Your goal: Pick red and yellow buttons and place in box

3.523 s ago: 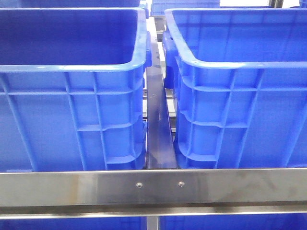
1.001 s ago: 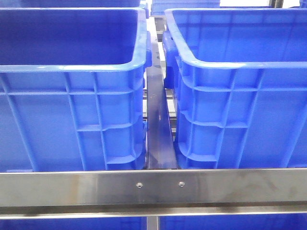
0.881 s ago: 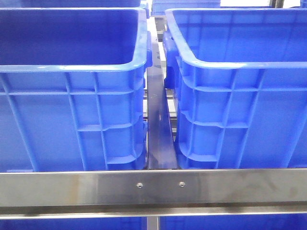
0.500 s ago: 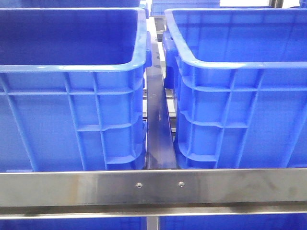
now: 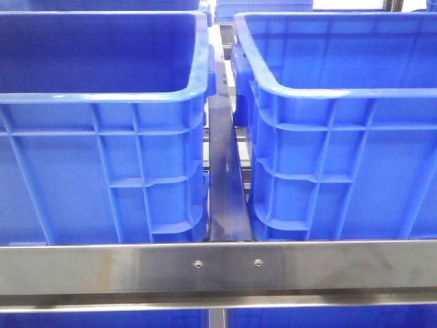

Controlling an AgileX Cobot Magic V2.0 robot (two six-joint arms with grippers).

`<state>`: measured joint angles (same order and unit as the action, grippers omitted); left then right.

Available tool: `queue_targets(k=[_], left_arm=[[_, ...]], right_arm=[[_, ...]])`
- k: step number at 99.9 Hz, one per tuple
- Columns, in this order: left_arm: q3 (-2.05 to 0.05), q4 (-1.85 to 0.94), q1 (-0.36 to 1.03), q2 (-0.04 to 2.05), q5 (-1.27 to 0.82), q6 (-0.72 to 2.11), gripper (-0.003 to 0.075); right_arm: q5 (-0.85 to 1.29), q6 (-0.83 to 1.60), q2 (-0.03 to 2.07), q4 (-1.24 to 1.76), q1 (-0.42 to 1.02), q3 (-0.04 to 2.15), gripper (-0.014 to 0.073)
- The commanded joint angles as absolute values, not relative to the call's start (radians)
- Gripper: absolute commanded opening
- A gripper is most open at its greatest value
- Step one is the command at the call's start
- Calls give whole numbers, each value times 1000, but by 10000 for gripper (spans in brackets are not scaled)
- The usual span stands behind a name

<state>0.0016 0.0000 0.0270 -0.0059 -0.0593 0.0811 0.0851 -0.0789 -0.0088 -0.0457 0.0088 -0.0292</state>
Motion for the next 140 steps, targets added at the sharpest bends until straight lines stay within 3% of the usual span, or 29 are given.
queue_targets(k=[1, 140], left_arm=[[53, 0, 24, -36, 23, 80, -20], [53, 0, 24, -36, 23, 80, -20]], right_arm=[[-19, -78, -34, -58, 5, -12, -57], [-65, -78, -34, -58, 5, -12, -57]])
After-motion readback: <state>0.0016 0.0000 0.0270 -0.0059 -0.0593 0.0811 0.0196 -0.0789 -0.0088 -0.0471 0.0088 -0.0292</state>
